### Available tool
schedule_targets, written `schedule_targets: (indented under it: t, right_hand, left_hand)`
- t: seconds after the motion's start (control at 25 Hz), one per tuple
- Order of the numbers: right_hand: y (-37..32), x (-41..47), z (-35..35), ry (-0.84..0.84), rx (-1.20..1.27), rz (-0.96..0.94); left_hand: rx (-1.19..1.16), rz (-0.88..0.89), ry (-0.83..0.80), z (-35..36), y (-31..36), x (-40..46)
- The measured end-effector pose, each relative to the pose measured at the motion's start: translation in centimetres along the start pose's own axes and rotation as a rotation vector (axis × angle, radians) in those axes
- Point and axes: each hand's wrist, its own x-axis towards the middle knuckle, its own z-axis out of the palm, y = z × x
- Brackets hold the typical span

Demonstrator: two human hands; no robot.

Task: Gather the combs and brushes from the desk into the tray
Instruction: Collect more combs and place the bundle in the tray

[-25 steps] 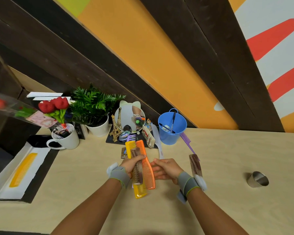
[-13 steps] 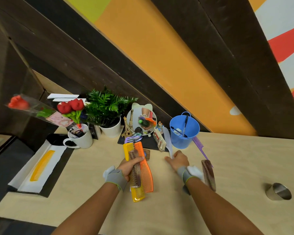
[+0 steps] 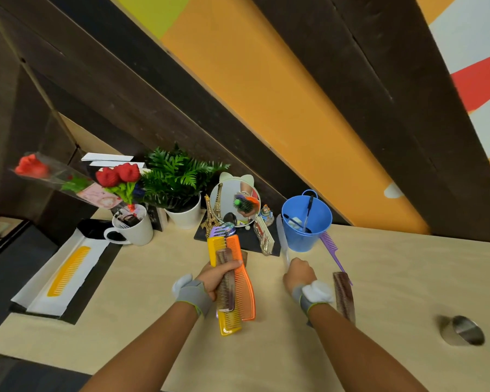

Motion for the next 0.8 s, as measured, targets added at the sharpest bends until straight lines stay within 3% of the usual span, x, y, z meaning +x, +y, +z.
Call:
schedule_targets:
  t: [0.2, 0.44, 0.64, 0.8]
  right_hand:
    - [0.0, -1.8, -0.2, 0.083, -0.012, -0.045]
    - [-1.5, -3.8, -1.5, 0.198, 0.187, -0.234]
    - [-5.1, -4.9, -1.6, 0.175, 0.498, -0.408]
    - [-8.1, -6.2, -0.6, 0.091, 0.590, -0.477]
  left_hand:
    - [0.020, 0.022, -0.032, 0.5, 1.7, 0.3]
    - [-0.003, 0.053, -0.020, -0.5, 3.1, 0.0]
    - [-0.068, 0.116, 0.010, -3.4, 4.9, -1.3]
    - [-0.049, 0.144, 0.026, -7.3, 6.2, -2.2]
